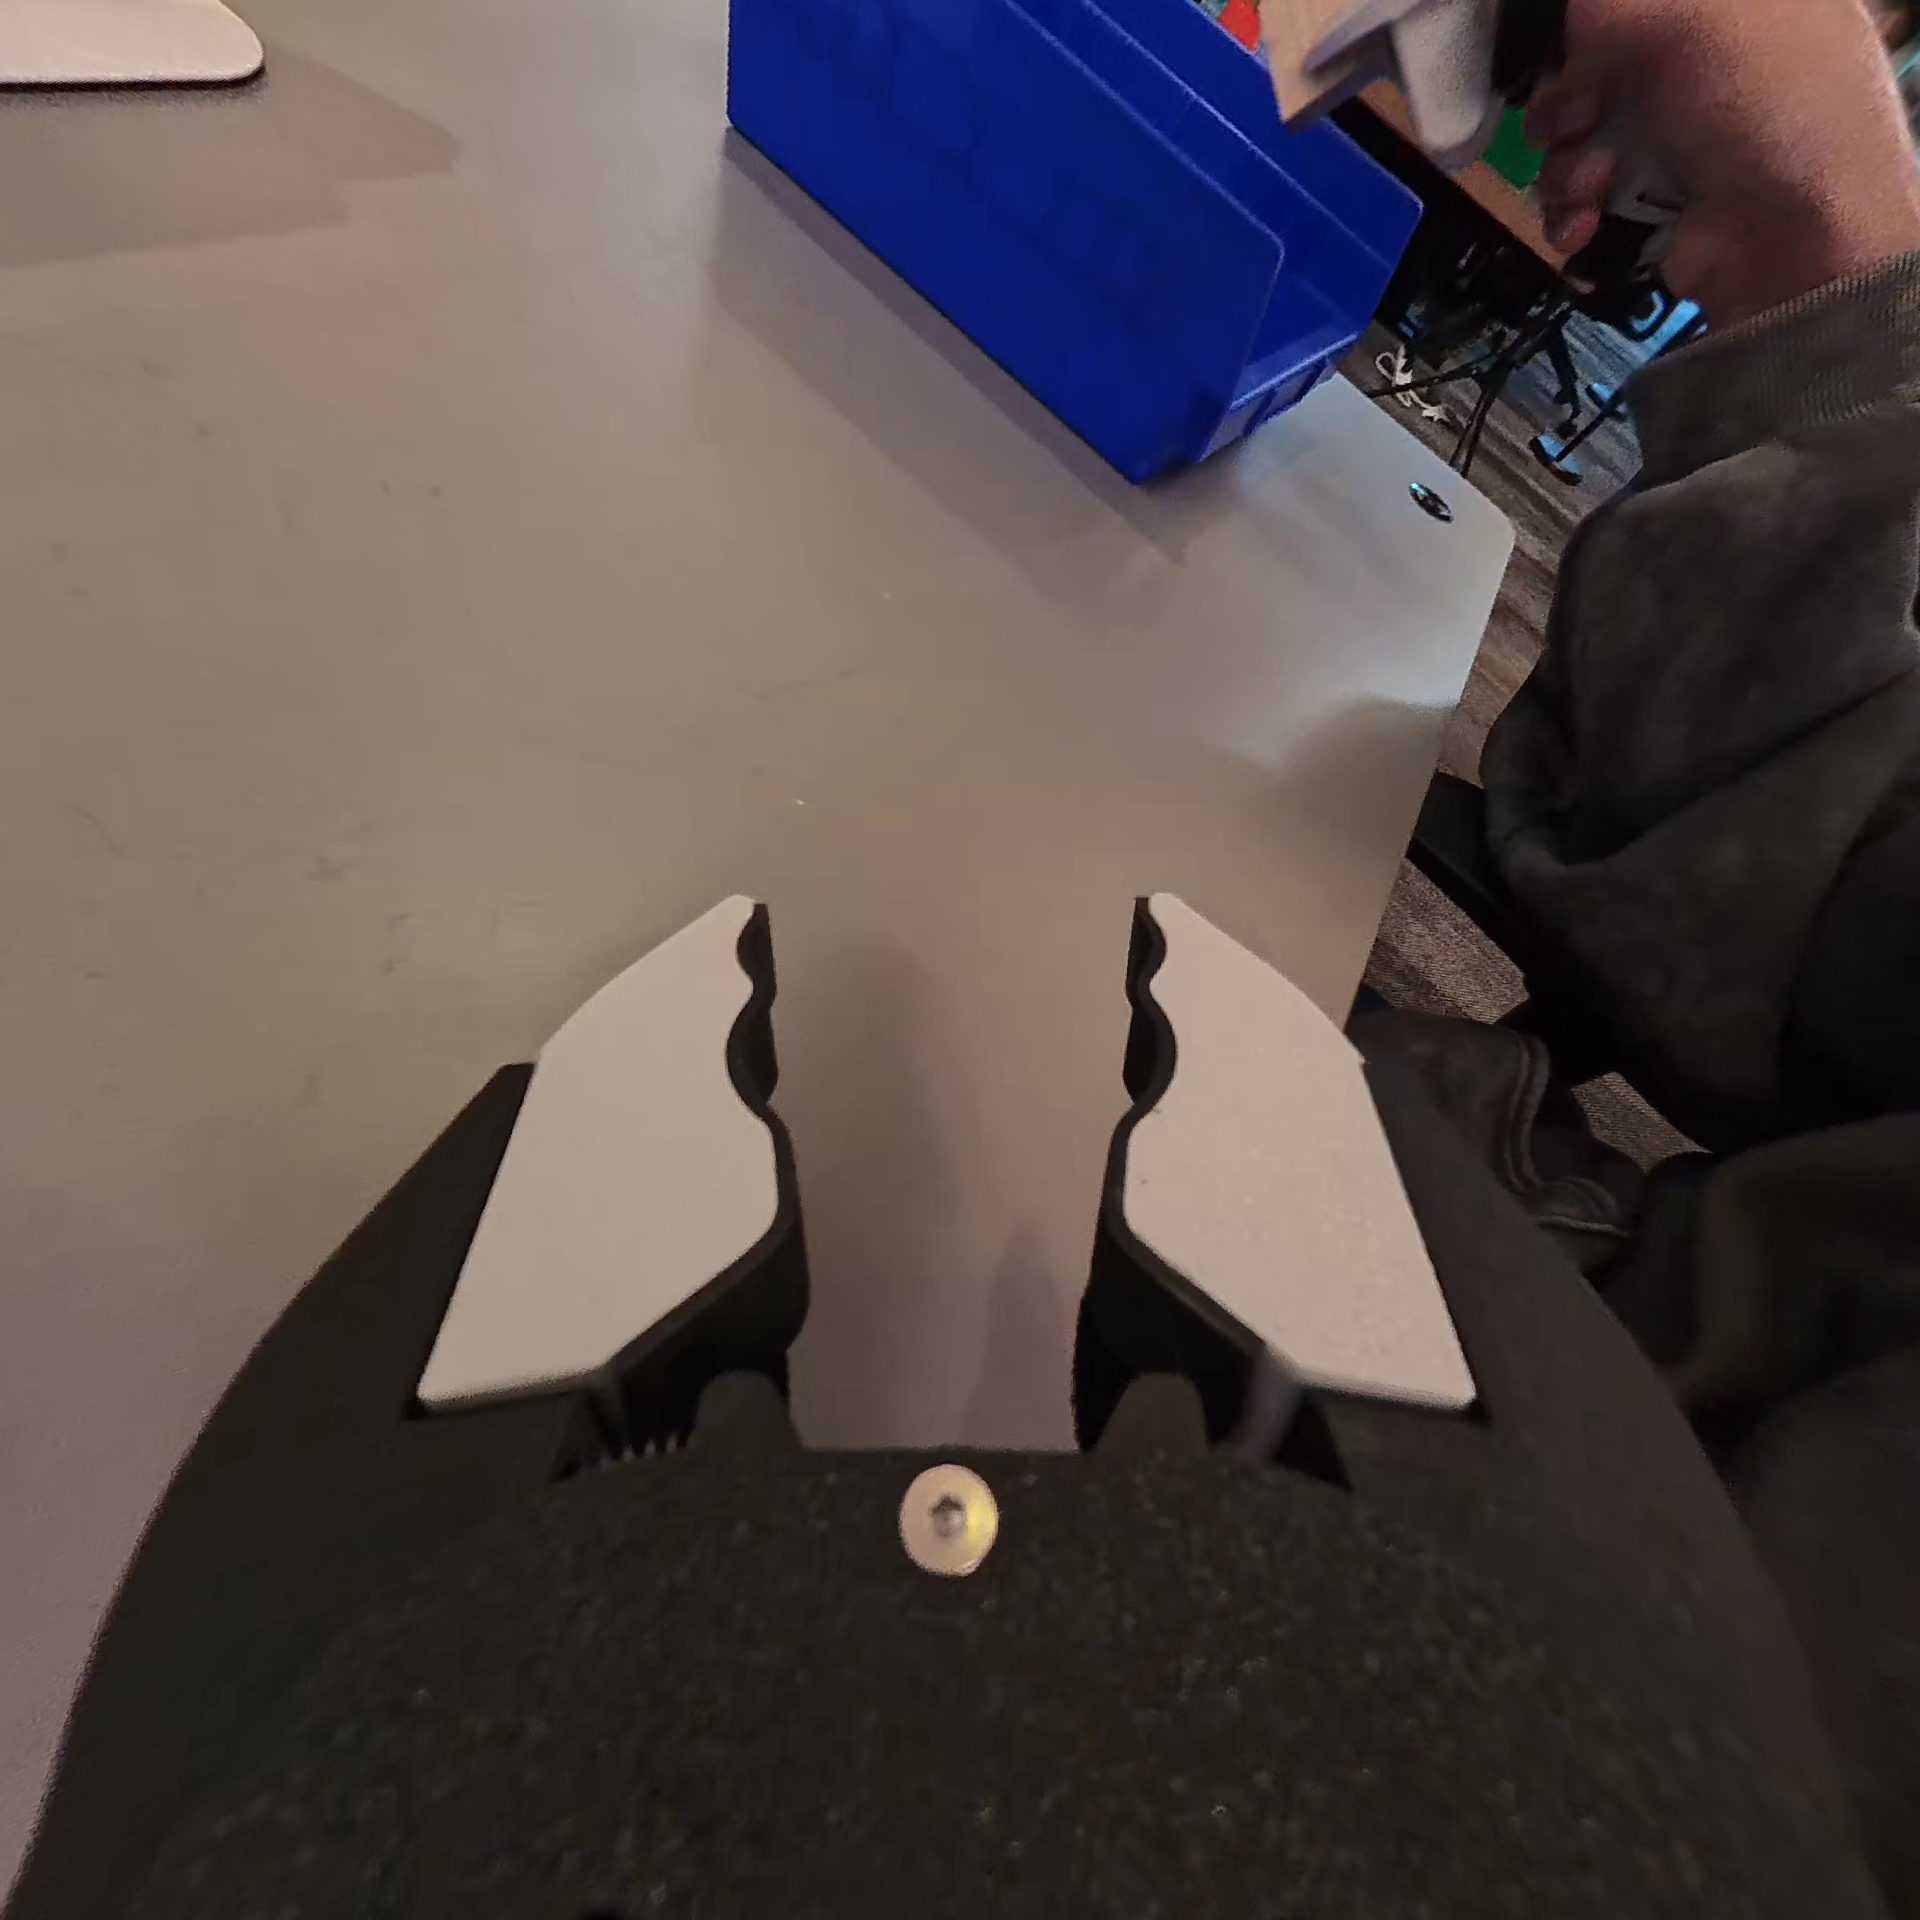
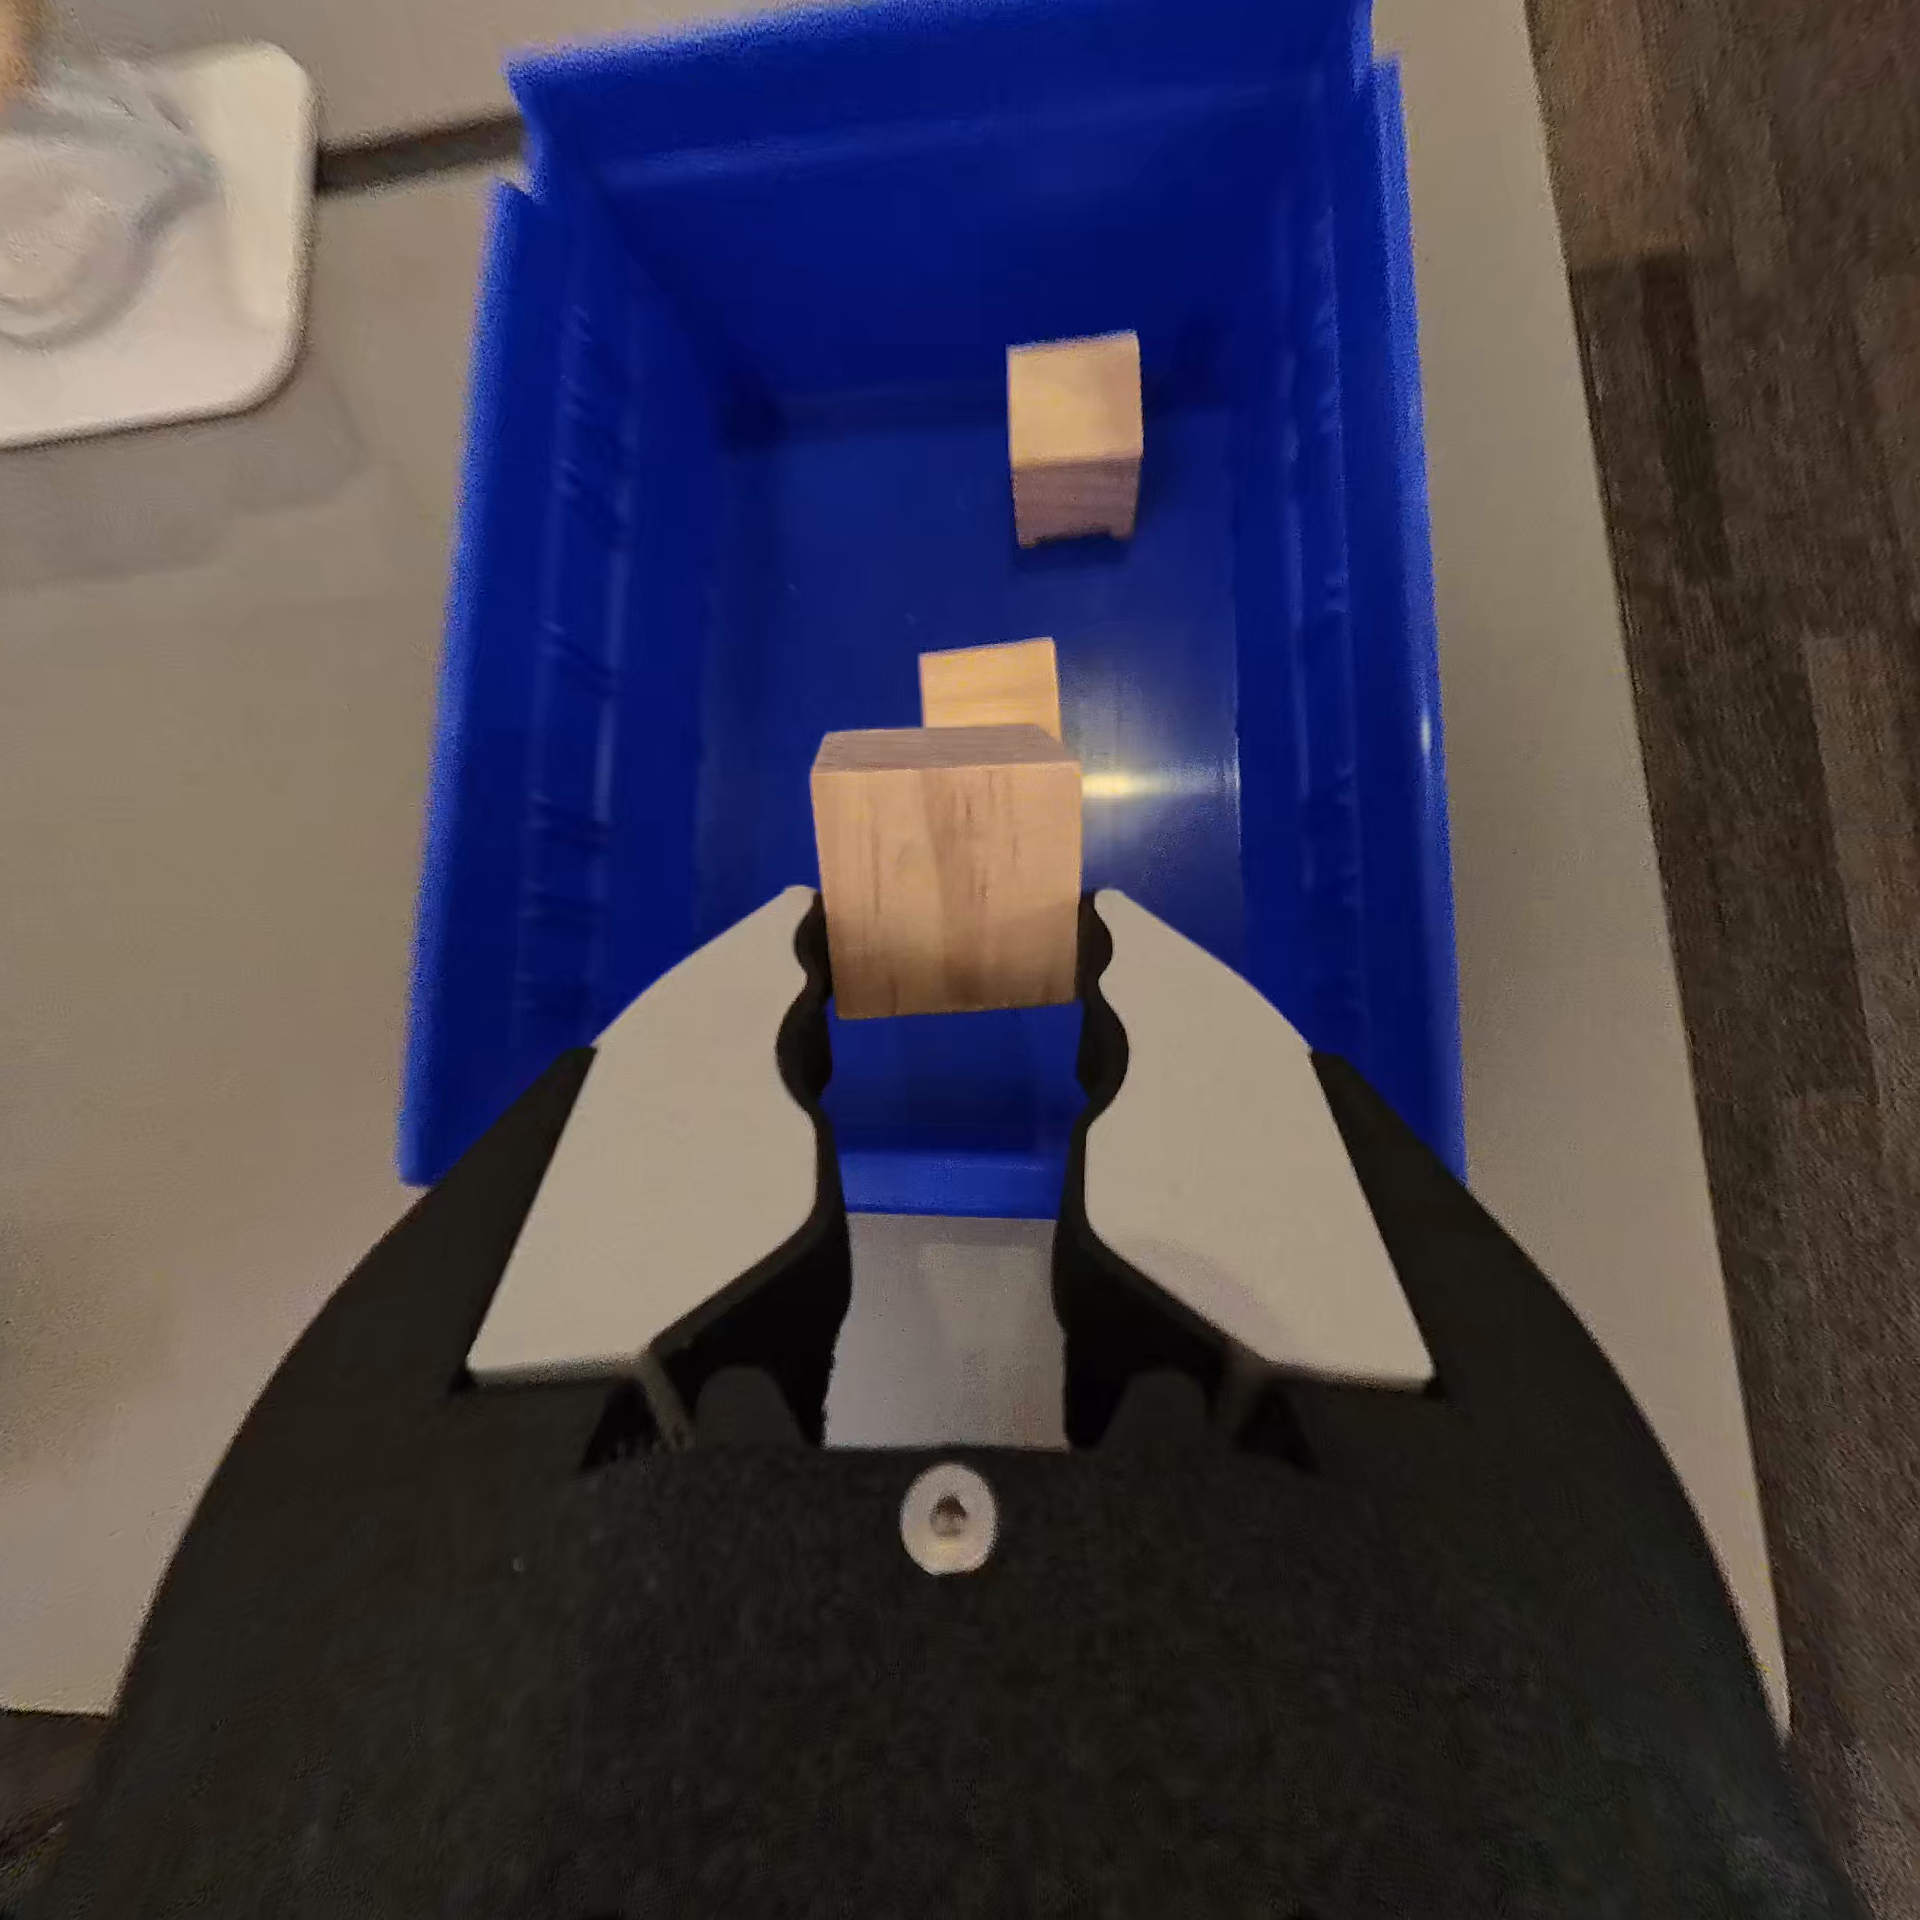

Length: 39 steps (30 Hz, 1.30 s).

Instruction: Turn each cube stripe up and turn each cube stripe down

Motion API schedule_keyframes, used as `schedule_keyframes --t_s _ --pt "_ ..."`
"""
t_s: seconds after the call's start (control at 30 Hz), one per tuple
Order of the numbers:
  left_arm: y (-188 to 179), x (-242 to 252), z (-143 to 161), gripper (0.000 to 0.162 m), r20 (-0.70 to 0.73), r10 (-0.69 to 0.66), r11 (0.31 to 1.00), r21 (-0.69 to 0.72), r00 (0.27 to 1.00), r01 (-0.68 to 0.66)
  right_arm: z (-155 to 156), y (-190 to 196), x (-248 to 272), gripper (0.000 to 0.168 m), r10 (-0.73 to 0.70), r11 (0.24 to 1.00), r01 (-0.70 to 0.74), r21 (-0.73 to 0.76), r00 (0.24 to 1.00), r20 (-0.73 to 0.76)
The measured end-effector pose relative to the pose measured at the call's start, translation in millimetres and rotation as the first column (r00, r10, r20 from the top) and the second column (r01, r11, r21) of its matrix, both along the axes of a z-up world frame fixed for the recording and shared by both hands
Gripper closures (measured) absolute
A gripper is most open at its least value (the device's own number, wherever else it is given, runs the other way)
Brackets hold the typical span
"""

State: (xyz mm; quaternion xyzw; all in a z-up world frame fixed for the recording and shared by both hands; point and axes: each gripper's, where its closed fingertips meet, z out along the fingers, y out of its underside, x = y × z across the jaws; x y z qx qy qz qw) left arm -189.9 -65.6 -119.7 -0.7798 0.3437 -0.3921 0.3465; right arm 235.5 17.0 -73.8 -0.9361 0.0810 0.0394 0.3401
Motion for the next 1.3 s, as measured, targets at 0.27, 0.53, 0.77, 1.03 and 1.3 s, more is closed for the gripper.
schedule_keyframes --t_s 0.27,0.53,0.77,1.03,1.3 --pt "-1.2 2.9 -10.5 0.097 -0.034 -0.017 1.0 -0.024 0.999 0.017 -86.6 7.2 -34.1 0.123 0.127 0.933 -0.114 -0.34 0.992 0.016" --pt "0.3 2.4 -16.3 0.096 -0.05 -0.023 0.999 -0.044 0.998 0.021 -95.2 13.7 -31.7 0.121 0.146 0.926 -0.084 -0.367 0.979 0.145" --pt "4.1 -0.3 -12.8 0.097 -0.051 -0.004 1.0 -0.023 0.999 0.003 42.6 19.9 -72.6 0.116 0.242 0.941 -0.259 0.219 0.965 0.101" --pt "9.5 -6.6 -11.4 0.097 -0.069 0.059 0.998 -0.008 0.996 -0.06 65.0 -18.1 -247.5 0.105 0.658 0.522 -0.404 0.751 0.752 -0.053" --pt "13.2 -26.2 28.8 0.096 -0.096 0.15 0.988 0.048 0.984 -0.146 -9.9 -44.4 -318.5 0.105 0.765 0.488 -0.57 0.661 0.644 -0.009"
